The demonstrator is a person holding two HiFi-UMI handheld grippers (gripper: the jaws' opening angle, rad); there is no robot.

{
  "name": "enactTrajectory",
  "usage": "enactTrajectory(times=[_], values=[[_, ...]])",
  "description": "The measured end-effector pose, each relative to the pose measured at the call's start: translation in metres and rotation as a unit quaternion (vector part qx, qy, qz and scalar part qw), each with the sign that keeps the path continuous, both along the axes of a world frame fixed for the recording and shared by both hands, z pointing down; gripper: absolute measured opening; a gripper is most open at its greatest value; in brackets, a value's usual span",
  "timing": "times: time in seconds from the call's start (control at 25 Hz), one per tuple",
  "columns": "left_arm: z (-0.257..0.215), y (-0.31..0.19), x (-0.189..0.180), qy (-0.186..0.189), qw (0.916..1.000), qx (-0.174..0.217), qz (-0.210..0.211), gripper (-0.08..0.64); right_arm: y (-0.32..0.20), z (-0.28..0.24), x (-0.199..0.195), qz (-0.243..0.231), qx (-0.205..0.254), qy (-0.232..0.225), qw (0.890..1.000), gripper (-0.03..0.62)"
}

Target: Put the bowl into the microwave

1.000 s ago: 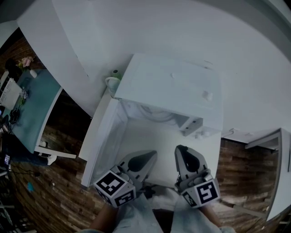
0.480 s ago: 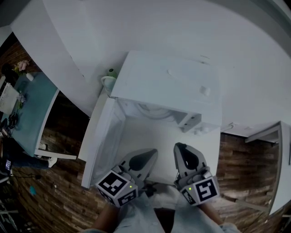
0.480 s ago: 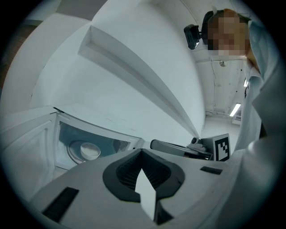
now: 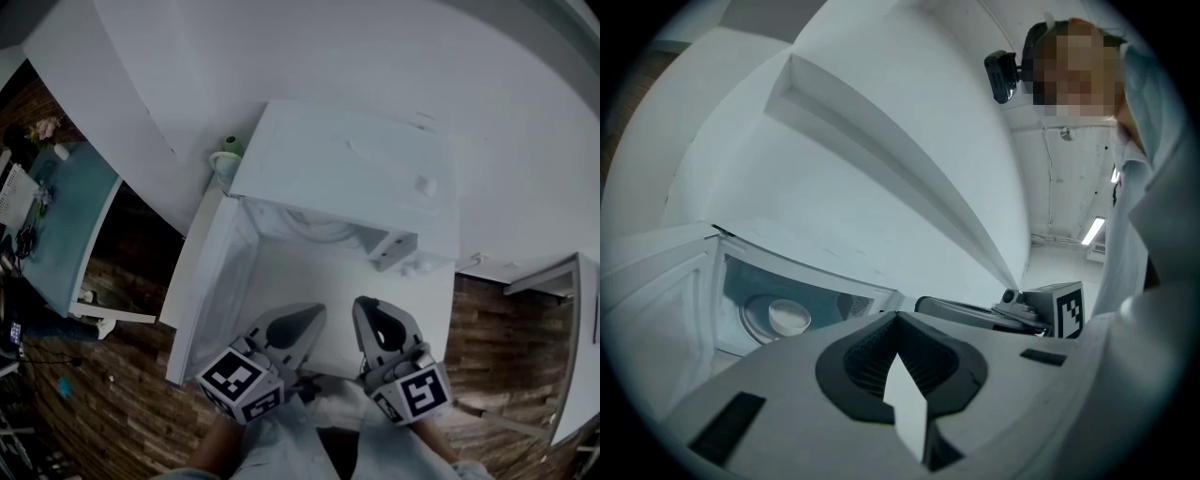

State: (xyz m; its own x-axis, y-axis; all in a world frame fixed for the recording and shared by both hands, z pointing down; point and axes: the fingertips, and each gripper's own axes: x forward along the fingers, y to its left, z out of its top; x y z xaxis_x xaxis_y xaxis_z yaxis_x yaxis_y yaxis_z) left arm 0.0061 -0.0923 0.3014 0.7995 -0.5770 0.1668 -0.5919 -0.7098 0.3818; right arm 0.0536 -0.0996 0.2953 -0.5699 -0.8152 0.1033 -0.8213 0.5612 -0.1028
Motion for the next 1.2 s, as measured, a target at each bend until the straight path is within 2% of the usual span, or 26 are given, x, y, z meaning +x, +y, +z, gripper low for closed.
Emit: enactTrajectory(times=[1.2], values=[[0.0015, 0.0071, 0.008, -0.002, 0.9999, -0.002, 0.011, -0.002, 0.0051, 0.0, -0.0038, -0.022, 0.01, 0.023, 0.999, 0.002]])
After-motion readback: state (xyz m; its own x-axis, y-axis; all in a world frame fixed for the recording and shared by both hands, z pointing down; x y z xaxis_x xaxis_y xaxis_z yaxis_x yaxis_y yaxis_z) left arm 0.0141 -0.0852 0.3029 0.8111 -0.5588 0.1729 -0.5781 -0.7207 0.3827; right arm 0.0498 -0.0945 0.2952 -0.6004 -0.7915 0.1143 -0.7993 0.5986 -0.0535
